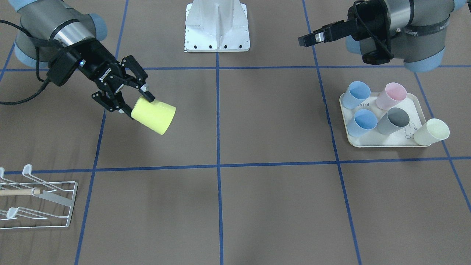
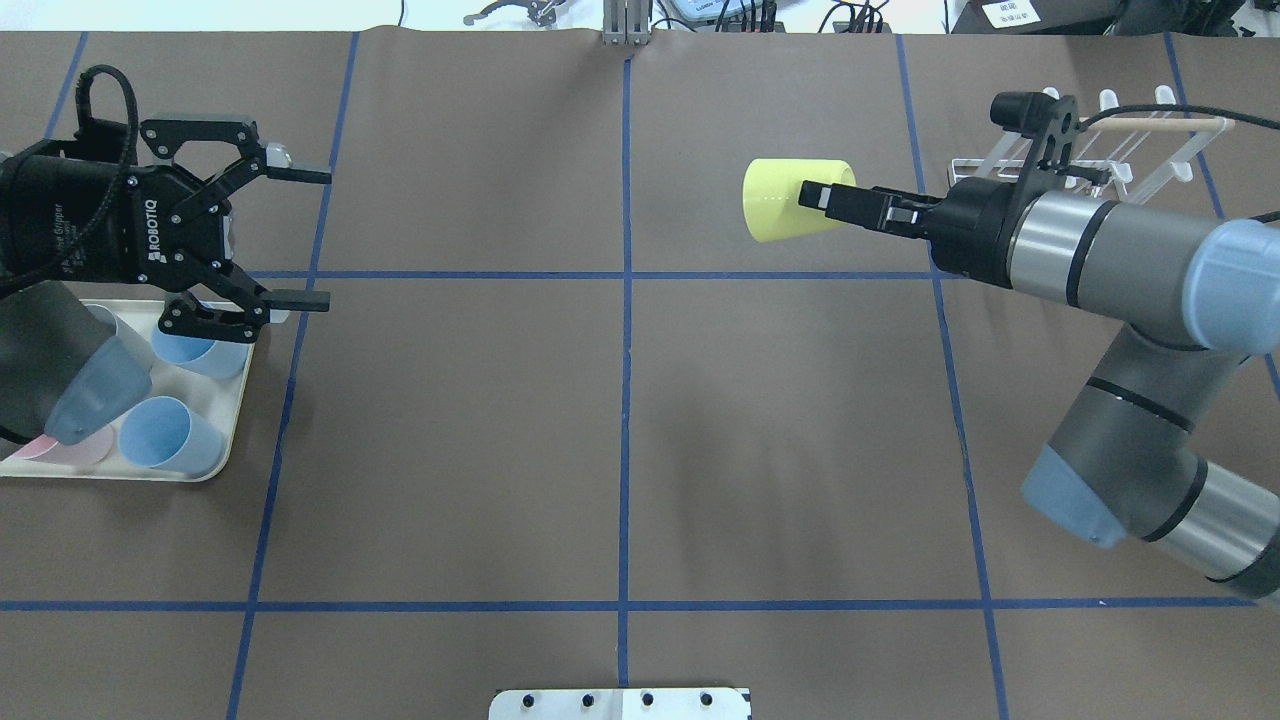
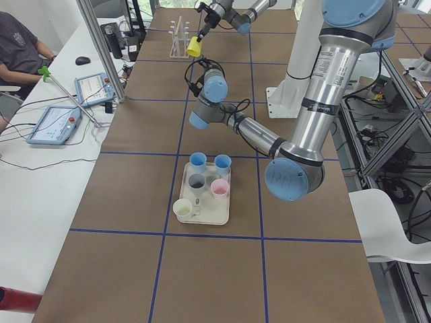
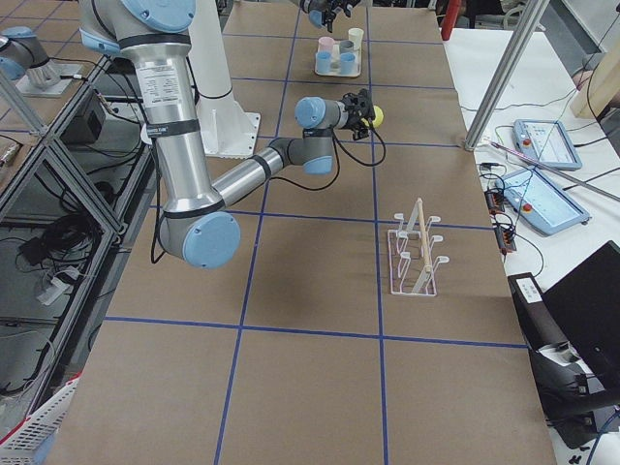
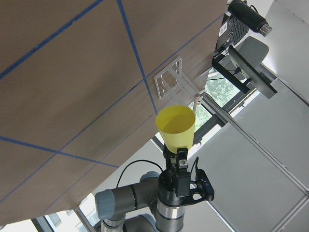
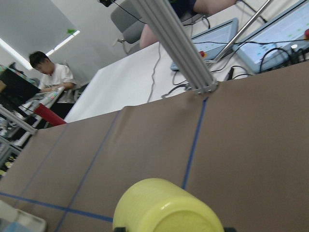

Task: Transfer IKEA cup to right arm and place on rack

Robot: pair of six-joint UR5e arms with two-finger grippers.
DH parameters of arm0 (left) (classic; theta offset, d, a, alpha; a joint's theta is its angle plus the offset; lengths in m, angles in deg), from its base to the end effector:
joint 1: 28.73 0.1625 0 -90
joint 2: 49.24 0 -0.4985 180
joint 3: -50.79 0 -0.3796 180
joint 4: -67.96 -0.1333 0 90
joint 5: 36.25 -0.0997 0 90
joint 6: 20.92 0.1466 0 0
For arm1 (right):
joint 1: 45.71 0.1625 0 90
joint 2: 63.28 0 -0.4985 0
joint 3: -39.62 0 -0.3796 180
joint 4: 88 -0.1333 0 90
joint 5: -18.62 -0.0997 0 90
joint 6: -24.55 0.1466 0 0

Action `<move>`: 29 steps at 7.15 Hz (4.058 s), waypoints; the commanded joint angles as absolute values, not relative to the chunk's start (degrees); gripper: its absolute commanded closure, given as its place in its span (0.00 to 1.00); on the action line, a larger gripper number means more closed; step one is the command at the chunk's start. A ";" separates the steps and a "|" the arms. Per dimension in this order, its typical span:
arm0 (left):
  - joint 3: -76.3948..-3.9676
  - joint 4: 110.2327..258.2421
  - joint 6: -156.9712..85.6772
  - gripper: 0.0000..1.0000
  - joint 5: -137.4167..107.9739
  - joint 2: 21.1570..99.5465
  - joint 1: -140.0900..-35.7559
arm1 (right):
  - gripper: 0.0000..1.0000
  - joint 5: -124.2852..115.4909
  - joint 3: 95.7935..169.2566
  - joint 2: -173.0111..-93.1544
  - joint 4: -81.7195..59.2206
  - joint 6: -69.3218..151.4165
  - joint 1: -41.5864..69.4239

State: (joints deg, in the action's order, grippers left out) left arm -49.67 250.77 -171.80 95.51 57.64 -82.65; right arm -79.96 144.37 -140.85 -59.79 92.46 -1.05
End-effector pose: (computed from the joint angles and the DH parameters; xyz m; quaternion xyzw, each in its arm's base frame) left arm 0.2812 -0.4465 0.3240 -0.2266 0.7975 -0.2262 0.5114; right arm -0.3426 -0.4952 0.3788 0.3398 -0.6129 0.0878 0.7079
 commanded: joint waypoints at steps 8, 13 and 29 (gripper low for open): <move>-49.32 207.88 -100.55 0.00 98.66 50.43 -95.96 | 0.82 -105.21 145.44 -145.46 -18.40 58.30 25.04; -50.90 207.88 -100.55 0.00 98.75 48.15 -96.14 | 0.82 -104.60 141.31 -142.47 -18.21 58.30 22.40; -51.34 196.56 -70.54 0.00 91.30 37.01 -97.72 | 0.02 -103.98 136.82 -139.92 -18.91 57.94 20.12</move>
